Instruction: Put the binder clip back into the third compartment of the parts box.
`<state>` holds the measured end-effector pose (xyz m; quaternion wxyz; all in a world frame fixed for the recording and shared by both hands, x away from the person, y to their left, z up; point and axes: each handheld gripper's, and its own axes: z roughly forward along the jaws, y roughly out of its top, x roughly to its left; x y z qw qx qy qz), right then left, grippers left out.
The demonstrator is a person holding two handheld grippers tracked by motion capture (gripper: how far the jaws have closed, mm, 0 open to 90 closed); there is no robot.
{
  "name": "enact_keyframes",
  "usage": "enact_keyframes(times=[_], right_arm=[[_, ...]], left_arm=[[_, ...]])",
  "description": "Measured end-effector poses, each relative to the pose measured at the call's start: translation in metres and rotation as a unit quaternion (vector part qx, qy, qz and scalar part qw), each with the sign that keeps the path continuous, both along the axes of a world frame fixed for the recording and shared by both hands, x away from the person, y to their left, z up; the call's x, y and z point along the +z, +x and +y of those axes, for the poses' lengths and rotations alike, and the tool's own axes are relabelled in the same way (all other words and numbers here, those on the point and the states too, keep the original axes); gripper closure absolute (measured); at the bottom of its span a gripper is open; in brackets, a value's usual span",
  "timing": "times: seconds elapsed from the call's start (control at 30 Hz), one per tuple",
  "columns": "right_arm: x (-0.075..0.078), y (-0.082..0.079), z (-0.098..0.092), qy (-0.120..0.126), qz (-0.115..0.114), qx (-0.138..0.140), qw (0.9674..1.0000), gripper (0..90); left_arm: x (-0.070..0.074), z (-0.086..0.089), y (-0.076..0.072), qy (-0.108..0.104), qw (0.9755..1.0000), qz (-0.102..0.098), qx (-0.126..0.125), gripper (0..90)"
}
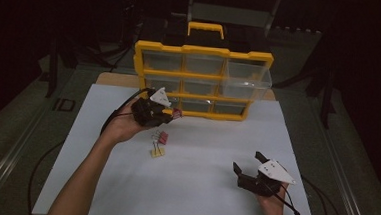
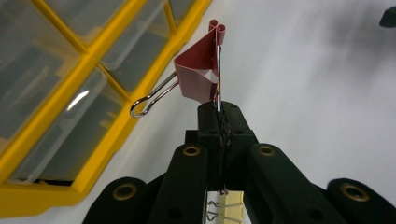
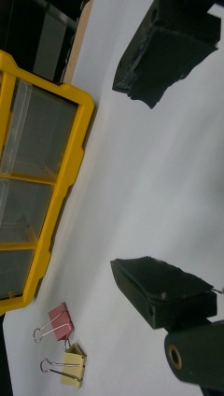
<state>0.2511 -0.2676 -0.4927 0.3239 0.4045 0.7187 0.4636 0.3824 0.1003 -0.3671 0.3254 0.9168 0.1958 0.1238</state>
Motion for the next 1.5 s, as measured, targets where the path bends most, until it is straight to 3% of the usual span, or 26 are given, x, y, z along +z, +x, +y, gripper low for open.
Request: enact_keyframes(times=[0.43, 1.07, 1.5], right_arm=[[0.000, 0.000, 0.000, 0.000, -0.001, -0.001, 1.0000, 12.5], [0.000, 0.001, 0.000, 0.002, -0.003, -0.001, 1.0000, 12.4], [-0.001, 0.001, -0.001, 0.004, -0.005, -0.003, 1.0000, 12.4]], left_arm=[[0.025, -0.004, 0.005, -0.008, 0.9998, -0.016, -0.008, 89.4], [0.049, -0.018, 0.013, -0.010, 0.9993, -0.028, -0.022, 89.5], [0.063, -0.022, 0.018, -0.016, 0.9991, -0.034, -0.019, 89.5]])
